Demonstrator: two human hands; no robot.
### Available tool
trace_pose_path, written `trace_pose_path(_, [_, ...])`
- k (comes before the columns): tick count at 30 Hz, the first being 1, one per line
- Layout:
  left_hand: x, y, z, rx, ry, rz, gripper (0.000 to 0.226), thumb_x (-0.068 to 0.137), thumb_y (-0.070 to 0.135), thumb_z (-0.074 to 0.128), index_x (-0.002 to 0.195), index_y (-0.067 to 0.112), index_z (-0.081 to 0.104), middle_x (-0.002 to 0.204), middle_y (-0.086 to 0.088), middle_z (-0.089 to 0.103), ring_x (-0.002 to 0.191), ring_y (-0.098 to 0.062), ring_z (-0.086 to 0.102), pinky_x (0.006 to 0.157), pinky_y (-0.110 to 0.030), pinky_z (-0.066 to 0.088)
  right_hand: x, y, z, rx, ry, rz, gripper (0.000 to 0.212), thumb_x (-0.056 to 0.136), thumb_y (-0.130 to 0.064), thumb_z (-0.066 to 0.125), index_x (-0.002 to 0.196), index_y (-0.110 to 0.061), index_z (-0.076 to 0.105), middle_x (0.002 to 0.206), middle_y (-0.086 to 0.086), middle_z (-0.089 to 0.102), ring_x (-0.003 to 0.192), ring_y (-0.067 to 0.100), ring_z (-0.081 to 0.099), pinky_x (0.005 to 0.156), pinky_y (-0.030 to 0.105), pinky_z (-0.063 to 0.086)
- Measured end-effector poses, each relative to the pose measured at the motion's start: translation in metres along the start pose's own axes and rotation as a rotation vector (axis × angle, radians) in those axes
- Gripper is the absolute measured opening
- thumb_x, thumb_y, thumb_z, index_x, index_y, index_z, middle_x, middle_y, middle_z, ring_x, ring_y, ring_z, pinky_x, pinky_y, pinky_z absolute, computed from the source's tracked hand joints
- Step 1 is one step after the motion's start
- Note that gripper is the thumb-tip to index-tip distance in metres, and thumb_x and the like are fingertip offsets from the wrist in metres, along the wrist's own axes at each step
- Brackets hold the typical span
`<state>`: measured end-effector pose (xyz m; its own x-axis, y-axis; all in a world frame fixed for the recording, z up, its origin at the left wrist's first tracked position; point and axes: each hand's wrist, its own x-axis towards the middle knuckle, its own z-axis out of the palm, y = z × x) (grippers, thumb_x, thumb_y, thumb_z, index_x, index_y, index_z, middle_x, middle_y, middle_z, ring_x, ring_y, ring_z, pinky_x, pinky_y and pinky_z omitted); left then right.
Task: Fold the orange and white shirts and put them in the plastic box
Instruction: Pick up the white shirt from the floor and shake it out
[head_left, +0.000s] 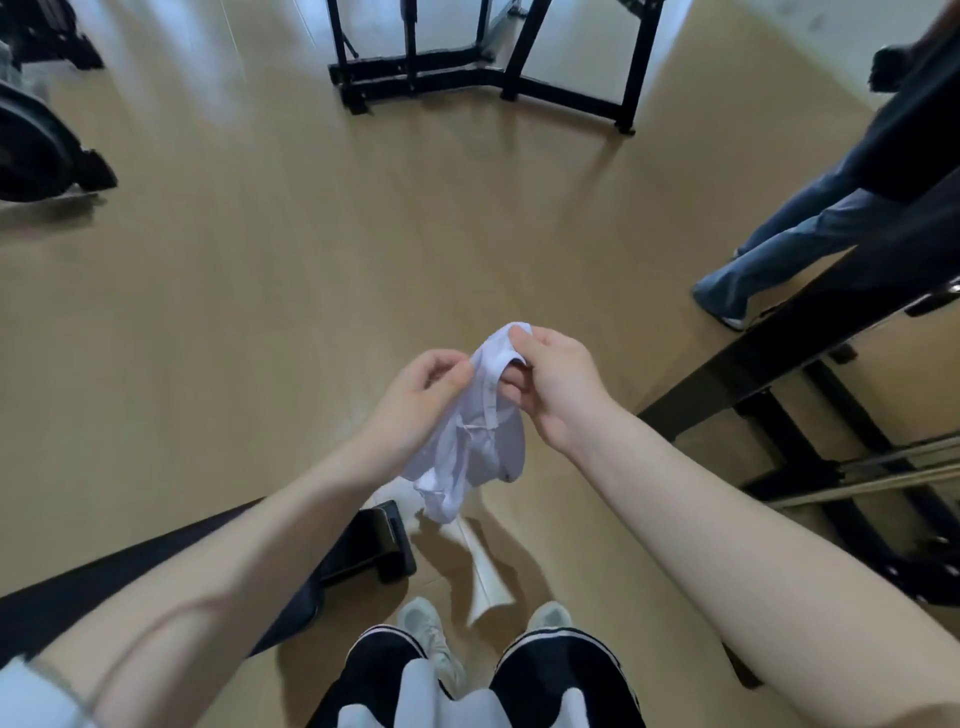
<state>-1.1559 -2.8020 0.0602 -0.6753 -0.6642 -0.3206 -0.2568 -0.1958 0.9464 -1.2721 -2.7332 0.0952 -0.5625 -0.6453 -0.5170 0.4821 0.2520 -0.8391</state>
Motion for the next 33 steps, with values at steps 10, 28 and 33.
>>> trace_pose_path(10, [-0.014,0.013,0.047,-0.057,0.042,0.113,0.015,0.088,0.005,0.056,0.076,0.014,0.059,0.055,0.009,0.064,0.052,-0.001,0.056,0.062,-0.013,0.05,-0.019,-0.011,-0.057,0.101,-0.1,-0.027,0.014,0.098,-0.02,0.042,0.089,-0.016,0.052,0.081,0.001,0.059,0.062,0.009,0.061,0.068,0.028,0.051])
trace_pose_path(28, [-0.062,0.016,0.12,0.154,0.367,0.132,0.019,0.089,0.012,0.054,0.07,0.016,0.054,0.062,0.002,0.052,0.056,-0.008,0.048,0.048,-0.007,0.039,-0.059,-0.021,-0.154,-0.826,-0.375,-0.315,0.03,0.077,-0.016,0.071,0.105,-0.017,0.06,0.085,-0.001,0.059,0.077,0.014,0.054,0.072,0.026,0.044])
trace_pose_path(33, [-0.082,0.002,0.116,0.094,0.456,0.116,0.02,0.089,0.013,0.054,0.069,0.017,0.054,0.061,0.002,0.051,0.045,0.004,0.047,0.049,-0.004,0.04,-0.063,-0.01,-0.159,-0.926,-0.421,-0.402,0.005,0.08,-0.014,0.064,0.083,-0.014,0.061,0.076,-0.005,0.056,0.069,0.011,0.047,0.062,0.023,0.037])
